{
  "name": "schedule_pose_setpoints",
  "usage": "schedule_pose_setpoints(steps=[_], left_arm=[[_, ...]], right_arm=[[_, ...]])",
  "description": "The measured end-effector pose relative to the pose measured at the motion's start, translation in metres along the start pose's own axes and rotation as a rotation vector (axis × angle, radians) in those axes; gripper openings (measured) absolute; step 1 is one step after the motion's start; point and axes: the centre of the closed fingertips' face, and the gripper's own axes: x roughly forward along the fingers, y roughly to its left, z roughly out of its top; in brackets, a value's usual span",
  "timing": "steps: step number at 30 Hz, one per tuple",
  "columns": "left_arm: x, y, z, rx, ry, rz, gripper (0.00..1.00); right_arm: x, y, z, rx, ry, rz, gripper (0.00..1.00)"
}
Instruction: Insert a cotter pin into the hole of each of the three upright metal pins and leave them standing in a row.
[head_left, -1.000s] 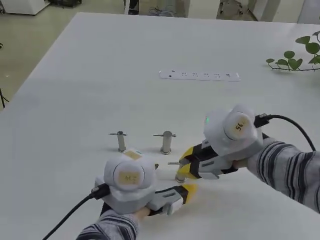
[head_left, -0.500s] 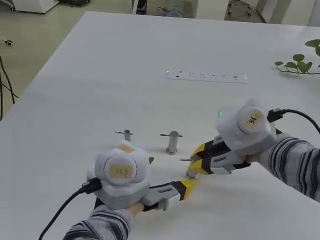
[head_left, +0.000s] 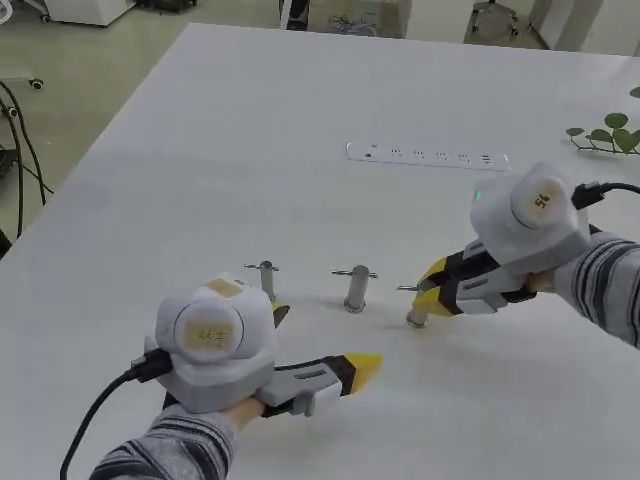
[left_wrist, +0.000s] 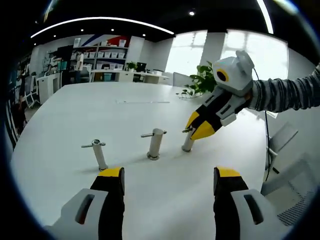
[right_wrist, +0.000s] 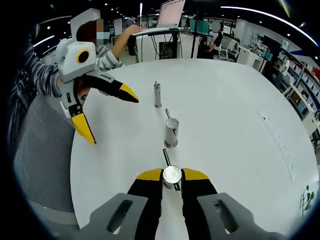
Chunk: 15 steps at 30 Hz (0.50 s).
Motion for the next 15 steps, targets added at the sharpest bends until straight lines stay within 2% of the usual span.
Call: schedule_pose_setpoints(steps=[8,15], left_arm=[[-0.013,0.008,0.003,0.009,0.000,0.025,0.73],[-0.023,0.017,0.006,0.007,-0.005,0.046,0.76]], right_arm=[[-0.001,-0.014,-0.005,-0.004,0.028,-0.008,0.09],[0.002,-0.021,-0.009,-0.002,0.042,-0.007,0.09]])
